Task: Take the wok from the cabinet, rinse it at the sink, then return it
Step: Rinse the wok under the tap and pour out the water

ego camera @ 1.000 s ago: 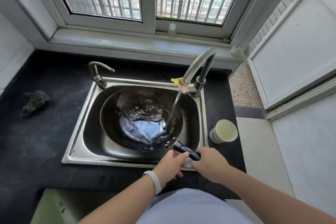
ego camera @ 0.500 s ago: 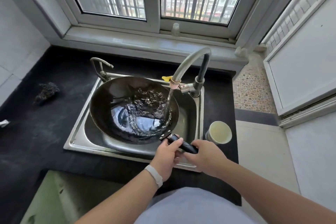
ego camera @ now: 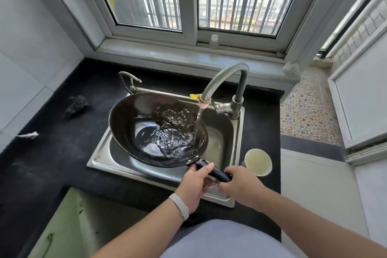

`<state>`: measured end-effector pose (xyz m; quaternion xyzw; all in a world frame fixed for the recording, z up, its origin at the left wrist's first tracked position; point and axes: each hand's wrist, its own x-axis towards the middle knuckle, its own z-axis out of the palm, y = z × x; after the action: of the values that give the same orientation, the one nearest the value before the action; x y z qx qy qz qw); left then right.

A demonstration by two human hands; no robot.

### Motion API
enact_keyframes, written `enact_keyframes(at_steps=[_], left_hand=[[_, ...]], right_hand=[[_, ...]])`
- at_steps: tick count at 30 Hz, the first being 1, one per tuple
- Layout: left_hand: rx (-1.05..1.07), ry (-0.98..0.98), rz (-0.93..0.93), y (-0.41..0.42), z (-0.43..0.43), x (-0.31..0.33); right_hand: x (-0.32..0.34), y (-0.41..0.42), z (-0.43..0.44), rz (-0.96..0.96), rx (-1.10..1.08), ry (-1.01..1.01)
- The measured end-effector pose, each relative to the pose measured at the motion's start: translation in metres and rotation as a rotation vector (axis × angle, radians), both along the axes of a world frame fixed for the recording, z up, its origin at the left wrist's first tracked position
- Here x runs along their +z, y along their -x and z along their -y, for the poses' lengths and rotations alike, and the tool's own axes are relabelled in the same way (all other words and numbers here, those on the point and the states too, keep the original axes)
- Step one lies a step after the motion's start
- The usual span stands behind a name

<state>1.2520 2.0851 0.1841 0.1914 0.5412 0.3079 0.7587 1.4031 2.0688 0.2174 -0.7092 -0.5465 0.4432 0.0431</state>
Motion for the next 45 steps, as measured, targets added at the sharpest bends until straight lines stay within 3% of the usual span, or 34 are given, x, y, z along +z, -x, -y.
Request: enact_keyframes(at_steps=[12,33,45], left_hand=[[-0.054,-0.012,-0.12,0.002,0.01,-0.005],[-0.154,0.033,0.068,0.002,-0.011,-0.002],[-0.183,0.054,0.156,0.003,-0.039,0.003]], right_hand=[[0.007,0.001,0.006,-0.137,-0.055,0.12],[0.008,0.011,0.02,0.284,0.09,-0.194],[0.018,0.029,0.012,0.416,0.042,-0.268]])
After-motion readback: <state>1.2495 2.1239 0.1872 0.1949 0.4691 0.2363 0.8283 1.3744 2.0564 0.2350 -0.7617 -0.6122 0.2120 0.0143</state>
